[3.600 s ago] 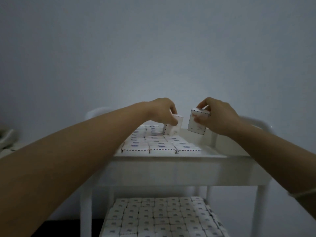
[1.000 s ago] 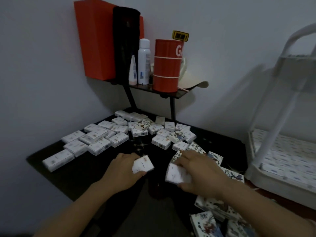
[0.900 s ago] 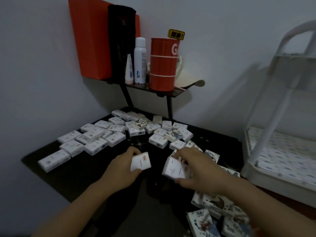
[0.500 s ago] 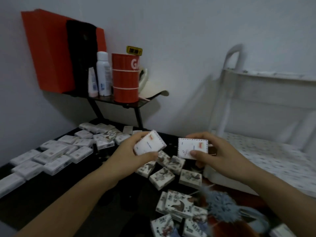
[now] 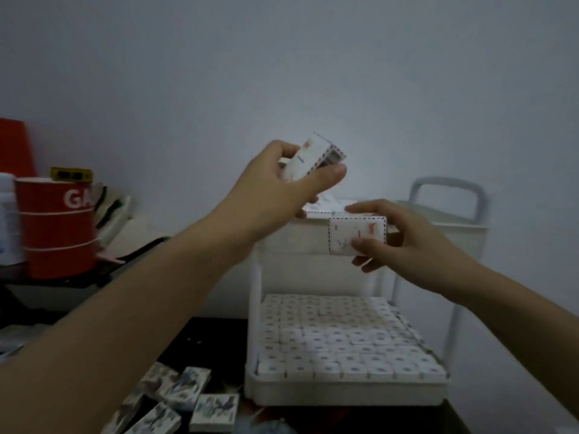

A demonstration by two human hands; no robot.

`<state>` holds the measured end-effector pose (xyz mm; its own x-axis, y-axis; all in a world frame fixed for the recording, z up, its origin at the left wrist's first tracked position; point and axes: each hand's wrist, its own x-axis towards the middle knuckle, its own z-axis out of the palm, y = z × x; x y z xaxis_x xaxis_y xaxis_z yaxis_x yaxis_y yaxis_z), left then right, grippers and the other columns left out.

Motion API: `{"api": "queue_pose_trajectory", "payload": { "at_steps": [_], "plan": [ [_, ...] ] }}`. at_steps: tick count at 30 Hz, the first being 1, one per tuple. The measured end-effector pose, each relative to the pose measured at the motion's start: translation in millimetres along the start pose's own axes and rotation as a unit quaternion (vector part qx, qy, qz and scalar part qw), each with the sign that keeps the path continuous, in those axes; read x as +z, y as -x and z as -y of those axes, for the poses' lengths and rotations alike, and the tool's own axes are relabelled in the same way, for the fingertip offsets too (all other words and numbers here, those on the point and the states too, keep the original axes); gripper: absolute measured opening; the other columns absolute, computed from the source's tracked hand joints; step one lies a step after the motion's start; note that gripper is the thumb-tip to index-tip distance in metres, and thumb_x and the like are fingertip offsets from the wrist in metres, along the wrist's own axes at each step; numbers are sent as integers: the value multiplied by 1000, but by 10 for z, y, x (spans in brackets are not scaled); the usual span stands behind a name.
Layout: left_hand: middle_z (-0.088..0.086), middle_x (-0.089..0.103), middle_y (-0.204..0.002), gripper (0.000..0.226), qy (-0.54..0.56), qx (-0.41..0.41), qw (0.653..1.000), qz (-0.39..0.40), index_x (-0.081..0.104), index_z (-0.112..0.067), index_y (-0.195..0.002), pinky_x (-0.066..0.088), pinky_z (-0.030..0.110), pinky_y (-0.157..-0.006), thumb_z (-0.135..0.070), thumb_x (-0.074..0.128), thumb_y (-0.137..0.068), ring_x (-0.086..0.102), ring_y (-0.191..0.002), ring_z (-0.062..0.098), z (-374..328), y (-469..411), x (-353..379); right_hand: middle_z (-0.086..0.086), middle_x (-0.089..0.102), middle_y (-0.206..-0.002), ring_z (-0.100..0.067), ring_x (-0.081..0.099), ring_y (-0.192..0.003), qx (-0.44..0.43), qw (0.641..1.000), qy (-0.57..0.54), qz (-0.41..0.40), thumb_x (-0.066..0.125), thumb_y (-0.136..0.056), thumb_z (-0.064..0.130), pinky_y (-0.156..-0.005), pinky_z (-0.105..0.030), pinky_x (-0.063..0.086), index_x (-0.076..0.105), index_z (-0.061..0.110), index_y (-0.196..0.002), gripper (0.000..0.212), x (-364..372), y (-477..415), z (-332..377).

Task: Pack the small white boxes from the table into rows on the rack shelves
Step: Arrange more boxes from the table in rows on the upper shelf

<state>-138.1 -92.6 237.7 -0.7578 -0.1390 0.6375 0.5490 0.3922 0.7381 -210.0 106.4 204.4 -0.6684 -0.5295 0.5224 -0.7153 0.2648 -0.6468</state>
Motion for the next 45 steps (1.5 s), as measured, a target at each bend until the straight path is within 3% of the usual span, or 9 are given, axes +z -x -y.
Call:
{"api": "queue_pose_trajectory", "payload": {
  "at_steps": [5, 11, 14, 18, 23, 29, 34, 38, 45],
  "plan": [
    [-1, 51, -64, 54, -48, -11, 999, -13, 58, -11, -67, 38, 25, -66, -63, 65, -78, 48, -60, 14, 43, -620, 270, -1, 66, -105, -13, 73, -74, 35, 993, -13, -112, 73, -82, 12, -61, -21, 58, 57, 15, -119, 41, -451, -208, -117],
    [11, 65, -102, 28, 9, -75, 997, -7, 59, -7, -114, 57, 24, -55, -28, 53, -97, 68, -74, 17, 309, -1321, 501, 3, 71, -91, -7, 71, -68, 67, 979, 46, -186, 76, -82, 26, -59, -21, 58, 67, 18, -92, 16, -735, -576, -345],
    [11, 64, -99, 21, 21, -111, 993, 22, 53, -12, -115, 56, 26, -51, -20, 54, -96, 70, -74, 19, 412, -1616, 600, 11, 66, -73, 5, 60, -47, 70, 966, 173, -180, 72, -82, 42, -43, -16, 43, 64, 22, -87, 21, -766, -793, -524],
    [6, 65, -87, 8, -47, -101, 992, 63, 57, -17, -94, 56, 28, -51, -12, 61, -89, 68, -67, 14, 559, -2007, 680, 7, 67, -87, -1, 56, -41, 74, 969, 126, -197, 71, -86, 34, -44, -22, 42, 63, 20, -87, 16, -905, -1214, -751],
    [9, 61, -106, 28, -229, -77, 965, 101, 60, -11, -110, 49, 25, -67, -8, 68, -84, 59, -93, 22, 708, -2382, 824, -14, 70, -98, -18, 71, -66, 131, 974, 4, -187, 66, -89, 9, -57, -25, 58, 64, 7, -101, 12, -972, -1775, -846],
    [14, 59, -120, 39, -276, -91, 942, 166, 56, -10, -119, 56, 29, -73, -3, 70, -83, 60, -100, 25, 933, -2512, 963, -11, 71, -82, -24, 72, -72, 185, 957, 109, -196, 55, -90, 56, -74, -36, 61, 65, 6, -93, 51, -905, -2258, -899],
    [6, 59, -118, 43, -339, -63, 914, 216, 60, -18, -121, 55, 31, -84, -13, 75, -81, 61, -101, 22, 1100, -2481, 1027, -6, 69, -100, -25, 70, -80, 146, 949, 230, -156, 53, -92, 24, -77, -40, 60, 68, 14, -107, 23, -831, -2381, -1039],
    [-4, 51, -106, 46, -419, -42, 876, 237, 53, -23, -123, 48, 31, -86, -19, 71, -80, 54, -94, 16, 1144, -2448, 1026, -8, 52, -126, -29, 64, -94, 104, 957, 235, -135, 66, -87, 15, -83, -43, 57, 41, 18, -138, 57, -741, -2392, -1162],
    [-10, 63, -93, 14, -430, -40, 867, 251, 67, -22, -95, 48, 27, -81, -27, 70, -83, 58, -91, 12, 1114, -2363, 993, -3, 65, -111, -23, 64, -94, 98, 972, 193, -94, 79, -78, 13, -84, -37, 56, 63, 17, -106, 33, -767, -2275, -1241]
  ]
}}
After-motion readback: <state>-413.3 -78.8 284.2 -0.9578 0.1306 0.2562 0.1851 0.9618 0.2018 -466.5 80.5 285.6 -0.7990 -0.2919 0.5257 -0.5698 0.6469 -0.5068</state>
